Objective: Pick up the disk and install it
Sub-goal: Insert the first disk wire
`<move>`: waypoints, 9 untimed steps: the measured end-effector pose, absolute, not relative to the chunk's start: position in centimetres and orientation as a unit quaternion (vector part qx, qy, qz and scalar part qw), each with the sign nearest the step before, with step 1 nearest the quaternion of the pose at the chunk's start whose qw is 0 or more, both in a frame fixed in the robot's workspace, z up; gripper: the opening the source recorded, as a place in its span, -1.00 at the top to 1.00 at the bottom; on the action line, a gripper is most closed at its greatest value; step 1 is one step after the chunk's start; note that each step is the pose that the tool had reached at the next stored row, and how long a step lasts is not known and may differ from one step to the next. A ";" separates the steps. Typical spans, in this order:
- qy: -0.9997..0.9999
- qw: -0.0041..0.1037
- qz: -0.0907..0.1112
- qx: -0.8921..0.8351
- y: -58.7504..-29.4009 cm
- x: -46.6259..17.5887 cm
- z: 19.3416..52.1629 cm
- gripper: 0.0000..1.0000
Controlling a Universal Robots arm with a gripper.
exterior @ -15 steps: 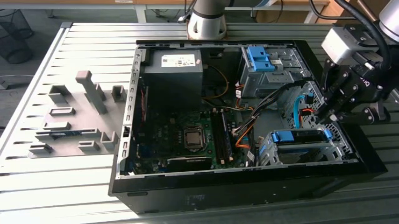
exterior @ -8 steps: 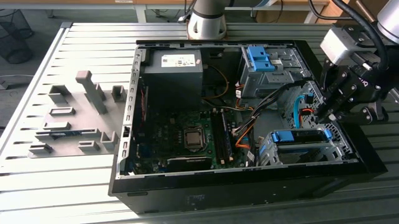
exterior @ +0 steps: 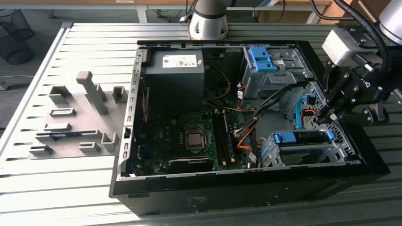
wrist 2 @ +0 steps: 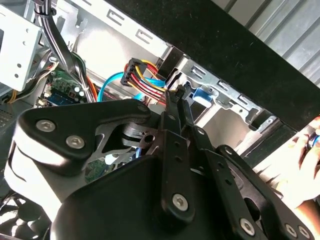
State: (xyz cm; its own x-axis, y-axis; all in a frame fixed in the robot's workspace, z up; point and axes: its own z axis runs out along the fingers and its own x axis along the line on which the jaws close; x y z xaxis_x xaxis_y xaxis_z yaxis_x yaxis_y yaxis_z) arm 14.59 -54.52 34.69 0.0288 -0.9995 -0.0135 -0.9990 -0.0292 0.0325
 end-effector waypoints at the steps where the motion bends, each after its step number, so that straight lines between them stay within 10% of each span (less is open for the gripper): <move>1: -0.697 0.007 -0.016 0.717 -54.5 14.4 34.7 0.68; 9: -0.705 0.002 -0.011 0.709 -54.5 13.5 34.6 0.68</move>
State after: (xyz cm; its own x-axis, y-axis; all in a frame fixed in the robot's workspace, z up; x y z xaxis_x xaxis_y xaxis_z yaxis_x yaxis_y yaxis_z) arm 13.46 -54.53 34.56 0.0067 -0.9999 -0.0119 -0.9998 -0.0069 0.0185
